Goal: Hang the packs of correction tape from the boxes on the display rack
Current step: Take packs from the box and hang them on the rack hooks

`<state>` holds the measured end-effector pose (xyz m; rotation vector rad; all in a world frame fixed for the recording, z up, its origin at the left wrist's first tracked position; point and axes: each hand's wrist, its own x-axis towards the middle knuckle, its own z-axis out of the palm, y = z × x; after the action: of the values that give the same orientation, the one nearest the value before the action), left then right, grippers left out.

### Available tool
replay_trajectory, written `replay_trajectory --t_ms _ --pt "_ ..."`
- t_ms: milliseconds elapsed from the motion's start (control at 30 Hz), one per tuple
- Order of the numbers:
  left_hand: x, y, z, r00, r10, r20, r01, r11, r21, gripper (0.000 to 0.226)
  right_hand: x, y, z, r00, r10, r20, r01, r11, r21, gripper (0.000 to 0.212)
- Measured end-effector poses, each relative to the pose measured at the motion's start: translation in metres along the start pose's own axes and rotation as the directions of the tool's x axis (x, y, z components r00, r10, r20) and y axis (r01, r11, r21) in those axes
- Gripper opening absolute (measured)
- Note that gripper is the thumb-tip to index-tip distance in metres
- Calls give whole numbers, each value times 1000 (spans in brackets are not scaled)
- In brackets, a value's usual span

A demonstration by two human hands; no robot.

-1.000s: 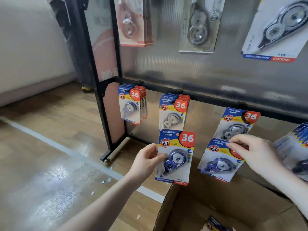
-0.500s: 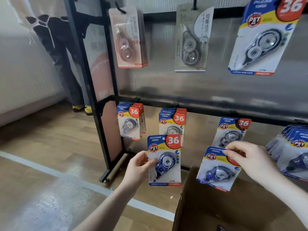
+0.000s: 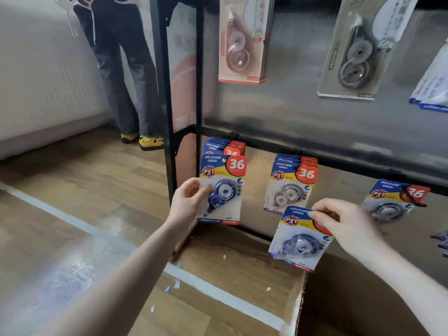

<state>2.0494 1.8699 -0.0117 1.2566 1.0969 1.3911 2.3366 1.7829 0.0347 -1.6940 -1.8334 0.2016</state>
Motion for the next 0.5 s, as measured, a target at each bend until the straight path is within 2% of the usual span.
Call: replay_trajectory --t_ms 133,500 --pt "24 -9 -4 998 28 -63 -25 999 41 5 4 1 8 1000 9 28 -10 1000 18 10" --pt "55 -14 6 994 54 -91 -54 999 6 16 11 0 7 999 -9 43 10 1000 -7 4"
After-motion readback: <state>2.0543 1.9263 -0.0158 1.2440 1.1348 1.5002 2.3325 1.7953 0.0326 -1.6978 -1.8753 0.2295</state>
